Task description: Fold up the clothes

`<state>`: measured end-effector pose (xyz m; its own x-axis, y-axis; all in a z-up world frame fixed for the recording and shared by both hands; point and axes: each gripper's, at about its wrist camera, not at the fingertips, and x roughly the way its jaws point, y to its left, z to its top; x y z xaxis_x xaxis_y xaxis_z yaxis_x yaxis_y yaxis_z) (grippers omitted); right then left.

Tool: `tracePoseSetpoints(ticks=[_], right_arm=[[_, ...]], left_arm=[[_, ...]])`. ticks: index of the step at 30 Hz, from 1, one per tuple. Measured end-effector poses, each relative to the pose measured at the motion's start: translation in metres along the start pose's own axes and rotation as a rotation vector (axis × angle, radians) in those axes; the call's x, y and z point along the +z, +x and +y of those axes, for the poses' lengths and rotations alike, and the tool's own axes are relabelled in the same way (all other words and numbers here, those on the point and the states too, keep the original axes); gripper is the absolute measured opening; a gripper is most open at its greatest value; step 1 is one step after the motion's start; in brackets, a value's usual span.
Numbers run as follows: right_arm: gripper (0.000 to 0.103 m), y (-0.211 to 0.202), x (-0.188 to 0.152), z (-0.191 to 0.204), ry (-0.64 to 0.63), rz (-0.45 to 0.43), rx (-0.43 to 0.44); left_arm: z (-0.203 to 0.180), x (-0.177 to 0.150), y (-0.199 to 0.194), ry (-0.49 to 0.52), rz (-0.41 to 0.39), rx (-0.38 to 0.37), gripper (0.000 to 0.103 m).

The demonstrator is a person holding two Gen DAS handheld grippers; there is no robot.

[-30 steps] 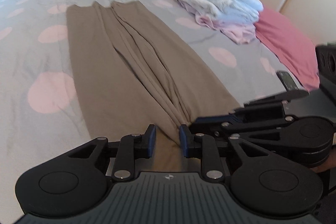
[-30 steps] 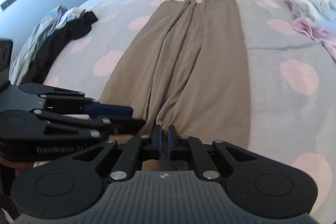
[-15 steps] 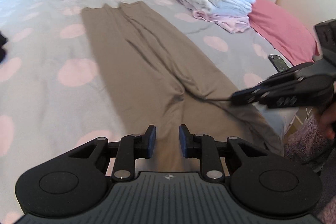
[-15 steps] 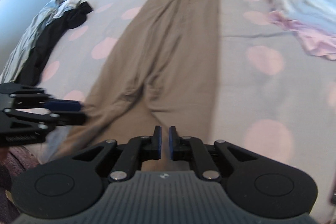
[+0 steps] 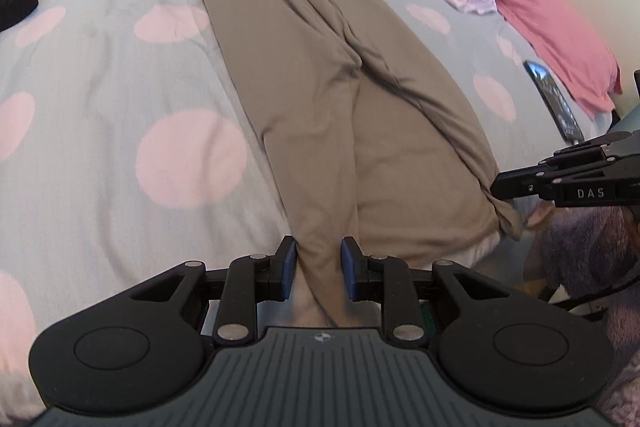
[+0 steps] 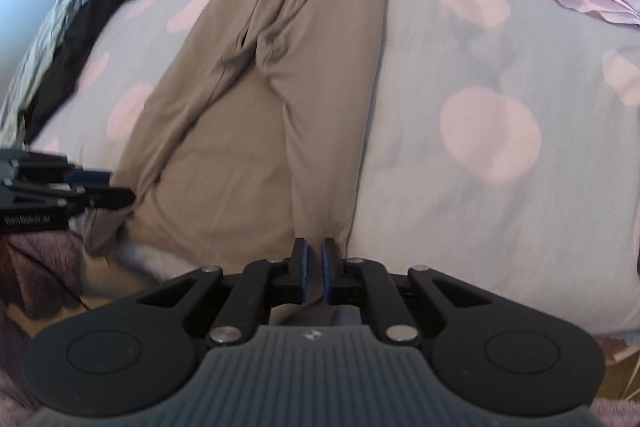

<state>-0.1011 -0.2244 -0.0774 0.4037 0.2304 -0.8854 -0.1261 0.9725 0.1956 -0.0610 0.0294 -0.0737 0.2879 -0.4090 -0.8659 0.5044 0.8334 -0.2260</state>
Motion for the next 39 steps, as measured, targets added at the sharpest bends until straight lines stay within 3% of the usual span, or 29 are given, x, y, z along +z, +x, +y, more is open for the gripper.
tracePoseSetpoints(ticks=[7, 11, 14, 16, 24, 28, 30, 39], right_arm=[[0.011, -0.008, -0.008, 0.009, -0.051, 0.051, -0.016], [0.031, -0.026, -0.004, 0.012, -0.073, 0.015, -0.018], [0.037, -0.039, 0.012, 0.012, -0.08, -0.025, 0.007], [0.044, -0.045, 0.027, 0.008, -0.101, -0.037, 0.018], [0.045, -0.033, 0.108, -0.03, -0.132, -0.044, 0.024], [0.046, -0.02, 0.152, -0.062, -0.103, -0.06, 0.035], [0.055, -0.009, 0.174, -0.077, -0.069, -0.067, 0.052], [0.055, 0.073, 0.267, -0.113, -0.005, -0.023, 0.142]], left_arm=[[-0.004, -0.004, -0.009, -0.022, 0.042, 0.0, 0.021], [0.003, 0.004, -0.024, -0.077, 0.0, -0.023, 0.025], [0.018, 0.024, -0.036, -0.147, -0.061, -0.036, 0.033], [0.029, 0.041, -0.042, -0.177, -0.094, -0.045, 0.036], [0.08, 0.109, -0.03, -0.253, -0.15, -0.098, 0.037], [0.11, 0.135, -0.01, -0.295, -0.167, -0.112, 0.043], [0.124, 0.149, 0.005, -0.312, -0.163, -0.121, 0.043], [0.169, 0.209, 0.075, -0.333, -0.168, -0.193, 0.043]])
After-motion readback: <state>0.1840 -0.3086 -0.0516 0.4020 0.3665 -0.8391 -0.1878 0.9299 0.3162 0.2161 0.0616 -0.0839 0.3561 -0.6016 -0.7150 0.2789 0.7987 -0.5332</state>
